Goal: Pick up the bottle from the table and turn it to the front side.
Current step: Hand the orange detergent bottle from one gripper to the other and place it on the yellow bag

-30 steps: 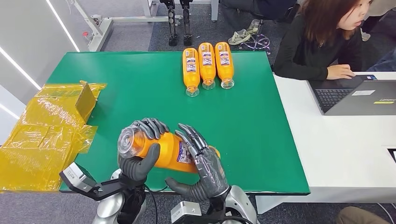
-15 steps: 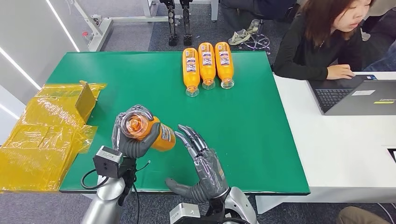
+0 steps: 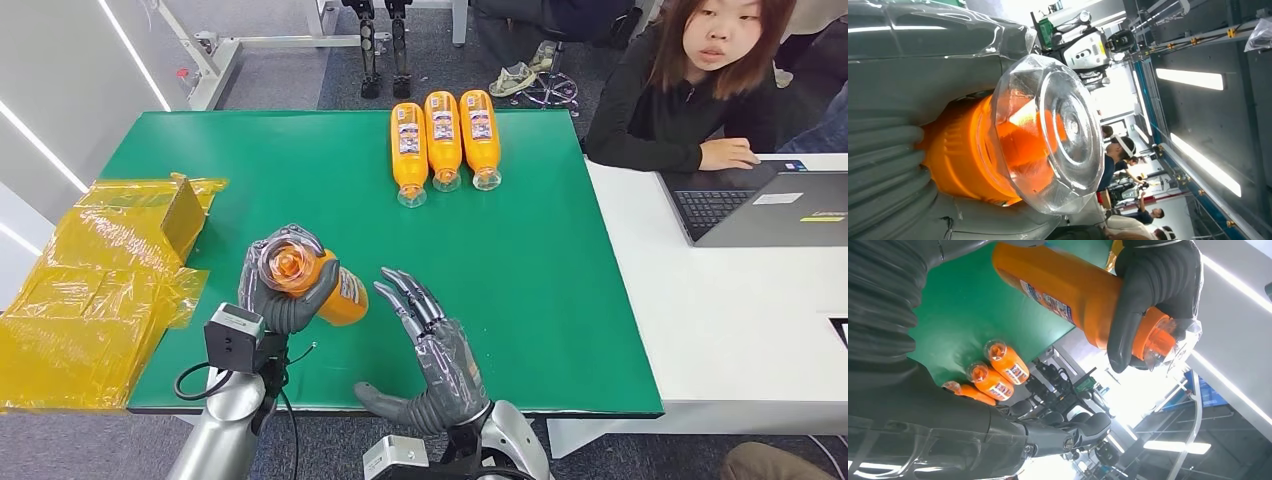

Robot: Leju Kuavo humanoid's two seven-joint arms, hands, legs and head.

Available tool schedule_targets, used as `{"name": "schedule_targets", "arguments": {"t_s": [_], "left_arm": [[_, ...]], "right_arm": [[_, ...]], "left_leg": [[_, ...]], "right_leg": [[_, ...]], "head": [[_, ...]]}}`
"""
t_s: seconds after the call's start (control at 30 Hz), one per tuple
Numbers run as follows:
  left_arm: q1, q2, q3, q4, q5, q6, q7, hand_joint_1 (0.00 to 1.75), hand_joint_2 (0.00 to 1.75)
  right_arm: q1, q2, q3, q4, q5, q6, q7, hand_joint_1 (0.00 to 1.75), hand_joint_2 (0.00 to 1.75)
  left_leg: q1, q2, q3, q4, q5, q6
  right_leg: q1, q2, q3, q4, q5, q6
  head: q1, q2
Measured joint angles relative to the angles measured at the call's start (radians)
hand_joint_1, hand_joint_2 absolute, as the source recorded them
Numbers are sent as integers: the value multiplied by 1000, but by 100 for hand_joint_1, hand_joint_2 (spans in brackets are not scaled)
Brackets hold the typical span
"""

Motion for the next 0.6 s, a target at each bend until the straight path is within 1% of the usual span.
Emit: {"name": "schedule_targets", "arguments": {"t_s": [0.13,0.2,0.27,0.33,0.4,0.43,0.5,0.6], "left_arm": [[-1,0,0,3,-3,3,0,160,175],[-2,1,0,5,-20,18,5,161,175],[-12,6,1,14,-62,56,18,161,175],[-32,16,4,38,-130,118,35,164,175],[-56,31,6,73,-227,200,59,163,175],[-69,40,6,94,-285,242,77,160,175],[-97,61,6,146,-417,324,124,155,175],[-142,104,2,244,-660,410,246,154,175]], "right_arm": [[0,0,0,0,0,0,0,0,175],[0,0,1,0,-2,0,0,0,175],[-1,-2,4,0,-11,1,-2,0,175],[-5,-5,7,2,-25,1,-7,0,175],[-12,-8,10,4,-40,2,-13,0,175],[-17,-10,12,6,-47,5,-15,0,175],[-27,-14,18,10,-62,12,-20,0,175],[-47,-19,26,18,-89,25,-29,0,175]], "left_leg": [[0,0,0,0,0,0],[0,0,0,0,0,0],[0,0,0,0,0,0],[0,0,0,0,0,0],[0,0,0,0,0,0],[0,0,0,0,0,0],[0,0,0,0,1,-1],[0,0,0,0,1,-1]], "right_leg": [[0,0,0,0,0,0],[0,0,0,0,0,0],[0,0,0,0,0,0],[0,0,0,0,0,0],[0,0,0,1,0,0],[0,0,0,1,0,0],[0,0,0,1,0,0],[0,0,-1,2,1,-1]], "head": [[0,0],[0,0],[0,0],[0,0],[0,0],[0,0],[0,0],[0,0]]}}
